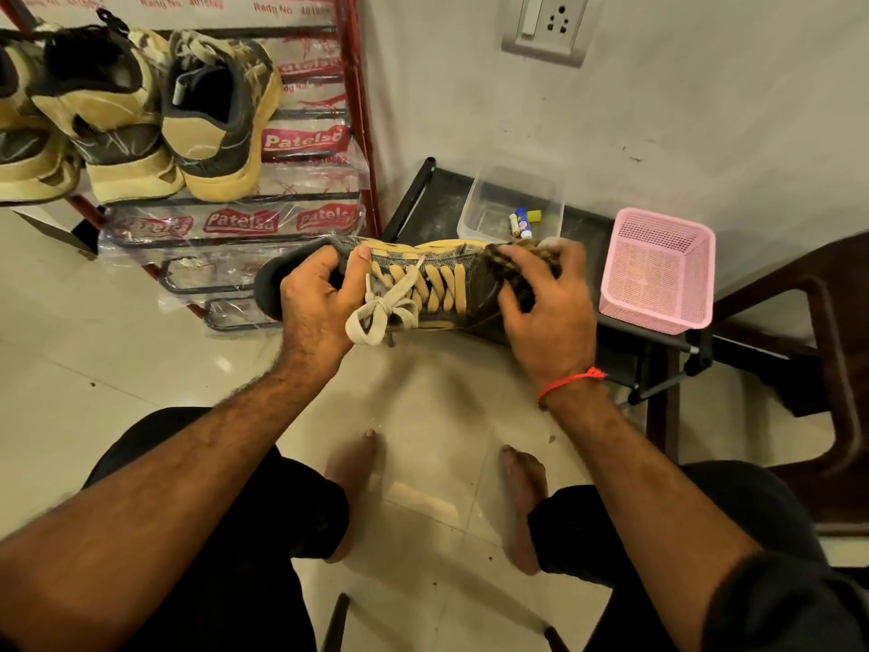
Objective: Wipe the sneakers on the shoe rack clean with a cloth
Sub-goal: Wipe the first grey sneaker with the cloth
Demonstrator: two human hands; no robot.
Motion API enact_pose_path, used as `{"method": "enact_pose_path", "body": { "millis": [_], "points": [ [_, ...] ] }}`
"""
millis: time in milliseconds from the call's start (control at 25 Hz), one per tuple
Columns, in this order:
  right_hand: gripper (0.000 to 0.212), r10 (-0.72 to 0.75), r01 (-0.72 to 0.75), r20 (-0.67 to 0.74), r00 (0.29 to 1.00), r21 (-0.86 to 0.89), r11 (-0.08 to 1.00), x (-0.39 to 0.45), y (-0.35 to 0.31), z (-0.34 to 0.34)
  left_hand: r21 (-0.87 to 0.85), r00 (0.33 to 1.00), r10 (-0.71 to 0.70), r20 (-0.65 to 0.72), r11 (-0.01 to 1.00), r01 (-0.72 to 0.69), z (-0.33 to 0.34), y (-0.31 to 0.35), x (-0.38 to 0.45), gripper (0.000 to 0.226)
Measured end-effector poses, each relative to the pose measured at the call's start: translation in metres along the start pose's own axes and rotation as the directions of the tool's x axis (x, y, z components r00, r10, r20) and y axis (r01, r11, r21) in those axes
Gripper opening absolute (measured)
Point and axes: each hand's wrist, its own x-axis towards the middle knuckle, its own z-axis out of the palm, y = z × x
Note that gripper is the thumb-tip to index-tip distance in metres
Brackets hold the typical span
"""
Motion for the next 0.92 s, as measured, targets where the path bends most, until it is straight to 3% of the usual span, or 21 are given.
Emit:
{"method": "enact_pose_path", "body": {
  "millis": [80,240,360,400,520,640,800,920],
  "points": [
    [0.038,0.069,-0.069,-0.003,0.998,0.049,0.996,0.001,-0.002,0.002,-0.01,1.0,0.003,-0.012,1.0,-0.003,0.0,-0.002,-0.001,0.066],
    [0.039,-0.188,0.19,0.168,0.968,0.007,0.982,-0.021,-0.022,0.012,-0.061,0.999,-0.025,-0.045,0.998,0.022,-0.001,-0.002,-0.001,0.065],
    [0.037,0.057,-0.057,0.031,0.998,-0.012,0.998,-0.001,0.003,0.006,-0.086,0.997,-0.057,-0.057,0.995,0.052,0.001,0.0,-0.001,0.064],
    [0.037,0.062,-0.062,0.049,0.997,0.001,0.998,-0.003,0.003,0.007,-0.083,0.995,-0.078,-0.06,0.994,0.073,0.001,-0.001,-0.001,0.062],
    [0.037,-0.155,0.161,0.18,0.971,-0.021,0.987,-0.022,-0.01,0.013,-0.095,0.987,-0.15,-0.051,0.985,0.145,0.003,-0.005,-0.001,0.049],
    [0.037,-0.007,0.011,0.112,0.994,-0.031,0.999,-0.003,0.0,0.008,-0.101,0.982,-0.178,-0.065,0.98,0.171,0.003,-0.004,0.0,0.041],
    [0.035,-0.135,0.137,0.2,0.97,0.005,0.991,-0.018,-0.011,0.011,-0.116,0.989,-0.131,-0.068,0.986,0.123,0.001,-0.007,0.001,0.048],
    [0.035,0.125,-0.125,0.014,0.992,0.082,0.989,0.008,0.005,0.0,-0.065,0.997,0.066,-0.031,0.996,-0.068,0.0,-0.004,-0.002,0.054]
  ]
}}
